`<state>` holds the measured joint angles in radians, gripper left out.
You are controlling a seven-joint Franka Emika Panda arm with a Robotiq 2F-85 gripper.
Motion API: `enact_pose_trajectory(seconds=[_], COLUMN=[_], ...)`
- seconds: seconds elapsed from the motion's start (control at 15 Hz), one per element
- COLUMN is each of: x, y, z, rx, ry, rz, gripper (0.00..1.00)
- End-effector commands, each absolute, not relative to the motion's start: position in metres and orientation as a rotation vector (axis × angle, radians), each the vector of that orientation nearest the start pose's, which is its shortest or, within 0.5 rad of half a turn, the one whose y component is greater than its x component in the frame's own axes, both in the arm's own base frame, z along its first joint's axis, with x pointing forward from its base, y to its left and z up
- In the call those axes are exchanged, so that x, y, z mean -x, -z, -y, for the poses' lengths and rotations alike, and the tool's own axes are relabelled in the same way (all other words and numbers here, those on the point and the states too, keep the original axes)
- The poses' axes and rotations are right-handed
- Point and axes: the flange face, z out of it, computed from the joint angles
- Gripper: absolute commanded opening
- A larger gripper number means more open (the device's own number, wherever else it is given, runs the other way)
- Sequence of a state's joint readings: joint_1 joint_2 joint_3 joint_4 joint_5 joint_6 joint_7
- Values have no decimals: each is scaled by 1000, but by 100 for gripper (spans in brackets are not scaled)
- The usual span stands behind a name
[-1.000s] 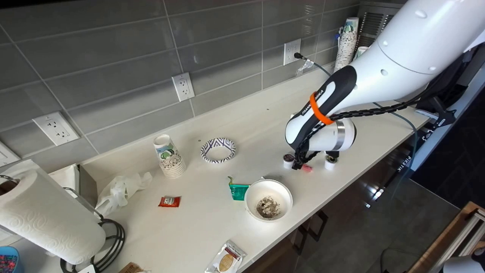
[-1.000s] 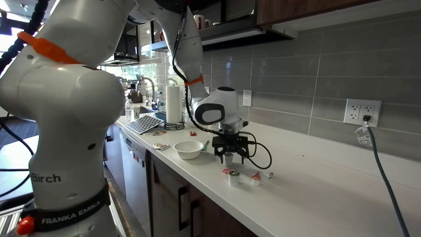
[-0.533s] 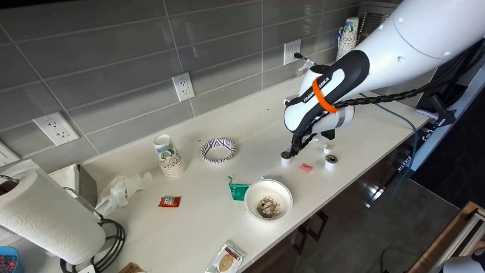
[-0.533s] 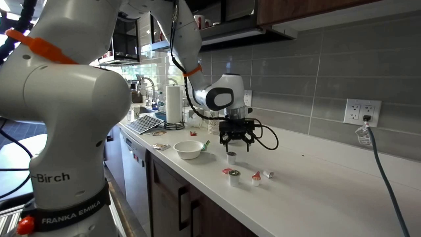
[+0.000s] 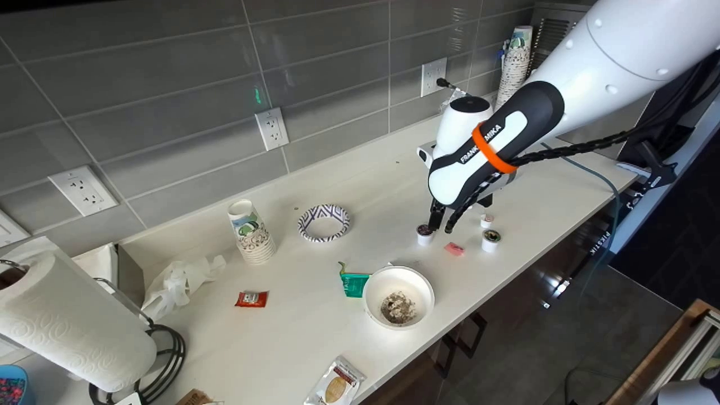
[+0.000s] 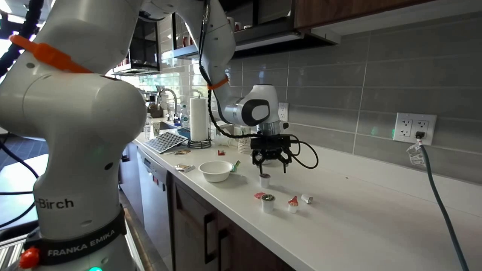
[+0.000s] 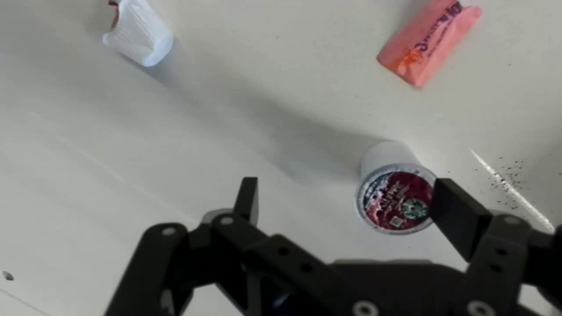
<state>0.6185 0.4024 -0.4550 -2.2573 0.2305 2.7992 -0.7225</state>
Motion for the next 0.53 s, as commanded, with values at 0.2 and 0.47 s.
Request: enact_pose_trajectory(seconds=[0.2,0.47], x=[-571,-580], y=[-250,-254], z=[-110,-127], rx=[3127,3071], ry=[180,-30], rz=[1186,1274], gripper=[100,100])
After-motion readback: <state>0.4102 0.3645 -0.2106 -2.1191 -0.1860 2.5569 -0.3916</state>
